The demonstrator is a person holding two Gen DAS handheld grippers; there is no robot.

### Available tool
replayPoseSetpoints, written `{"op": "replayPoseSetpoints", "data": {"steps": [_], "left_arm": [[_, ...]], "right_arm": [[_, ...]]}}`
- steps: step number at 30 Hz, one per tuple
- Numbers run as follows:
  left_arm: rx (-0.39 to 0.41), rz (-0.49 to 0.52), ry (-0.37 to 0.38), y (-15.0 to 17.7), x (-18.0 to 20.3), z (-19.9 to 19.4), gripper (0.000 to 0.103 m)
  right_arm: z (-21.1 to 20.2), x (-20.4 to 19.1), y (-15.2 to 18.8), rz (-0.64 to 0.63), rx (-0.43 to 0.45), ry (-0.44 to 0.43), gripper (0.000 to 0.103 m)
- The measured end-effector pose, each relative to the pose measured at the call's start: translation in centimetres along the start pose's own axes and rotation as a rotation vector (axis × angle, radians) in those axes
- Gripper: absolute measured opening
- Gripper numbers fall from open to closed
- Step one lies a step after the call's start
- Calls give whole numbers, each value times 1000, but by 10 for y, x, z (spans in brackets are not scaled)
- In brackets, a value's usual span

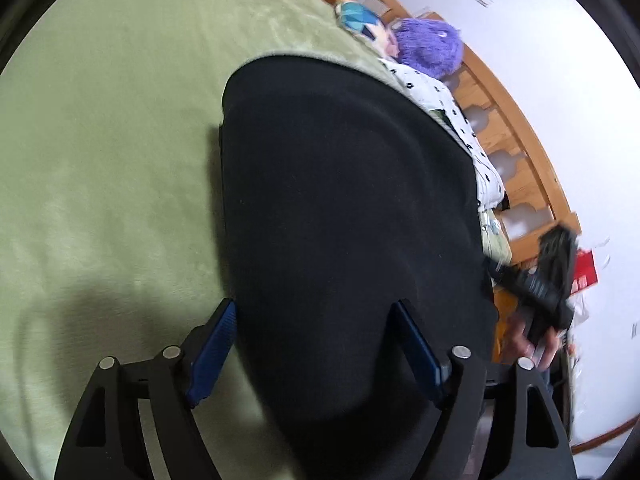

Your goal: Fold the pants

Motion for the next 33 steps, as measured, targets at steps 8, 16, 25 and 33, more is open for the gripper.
{"op": "replayPoseSetpoints", "data": {"steps": [8,16,25,33], "left_arm": [[18,-36,49,-2,10,17,37],[79,-23,145,-34,19,-34,23],[216,41,42,-112,-69,-179,23],[246,74,-134,-137,-190,-280,25]], "right_arm": [[16,-7,30,123,-32,-77,72],[-33,-68,15,73,107,-20,25],[-27,-240,19,45,166,-190,23],[36,-386,59,18,93,-322,23]]}}
Point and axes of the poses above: each gripper's, at about its wrist camera, not at the fingertips, and z roughly the way its jaws point, x to its right, y to its underside, the point moved 9 cm from there along z, roughly the way its jaws point, and after that the axes turned 15 degrees about x, right-handed, at the moved point
